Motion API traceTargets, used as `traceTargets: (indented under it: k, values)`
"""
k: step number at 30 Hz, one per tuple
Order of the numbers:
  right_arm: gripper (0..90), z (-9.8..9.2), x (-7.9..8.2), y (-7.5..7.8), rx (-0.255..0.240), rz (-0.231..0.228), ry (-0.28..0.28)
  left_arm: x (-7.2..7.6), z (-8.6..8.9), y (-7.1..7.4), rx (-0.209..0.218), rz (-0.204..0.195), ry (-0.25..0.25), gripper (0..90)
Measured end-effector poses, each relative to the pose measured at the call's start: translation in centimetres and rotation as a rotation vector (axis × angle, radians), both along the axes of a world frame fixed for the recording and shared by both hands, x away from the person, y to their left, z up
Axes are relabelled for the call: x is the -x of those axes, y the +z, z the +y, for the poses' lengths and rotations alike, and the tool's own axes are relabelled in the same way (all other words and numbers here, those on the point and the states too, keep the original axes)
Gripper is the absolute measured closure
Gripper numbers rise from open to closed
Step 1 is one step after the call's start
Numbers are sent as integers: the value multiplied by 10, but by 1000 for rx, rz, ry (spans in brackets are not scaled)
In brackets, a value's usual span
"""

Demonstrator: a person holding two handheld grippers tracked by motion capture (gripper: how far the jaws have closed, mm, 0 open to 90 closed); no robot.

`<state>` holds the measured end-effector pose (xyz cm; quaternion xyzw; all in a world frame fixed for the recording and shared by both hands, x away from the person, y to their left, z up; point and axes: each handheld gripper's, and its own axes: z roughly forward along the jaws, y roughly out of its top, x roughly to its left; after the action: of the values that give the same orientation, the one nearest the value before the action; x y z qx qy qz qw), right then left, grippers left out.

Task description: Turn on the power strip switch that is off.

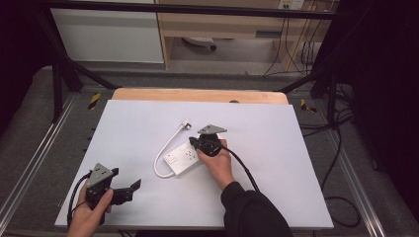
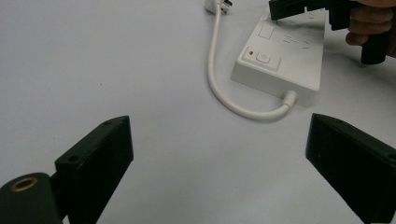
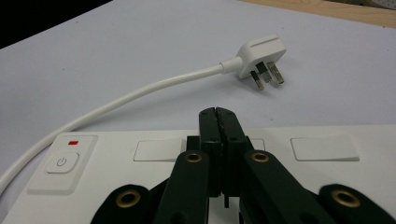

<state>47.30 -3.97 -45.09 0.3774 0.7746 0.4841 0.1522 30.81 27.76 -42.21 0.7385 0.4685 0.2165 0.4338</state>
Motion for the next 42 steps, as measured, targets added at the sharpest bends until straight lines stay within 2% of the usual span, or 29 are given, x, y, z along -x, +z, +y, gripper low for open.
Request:
traceTargets:
  k: [11,35,42]
  values:
    - [900,1,1,-1,11,-17,-1,0,0,0,1,1,1,75]
    - [900,2,2,-1,11,-19,-7,0,0,-1,-1,3,3,75]
    - [900,5,3,-4,12,-17,13,0,1,-1,0,4,4,75]
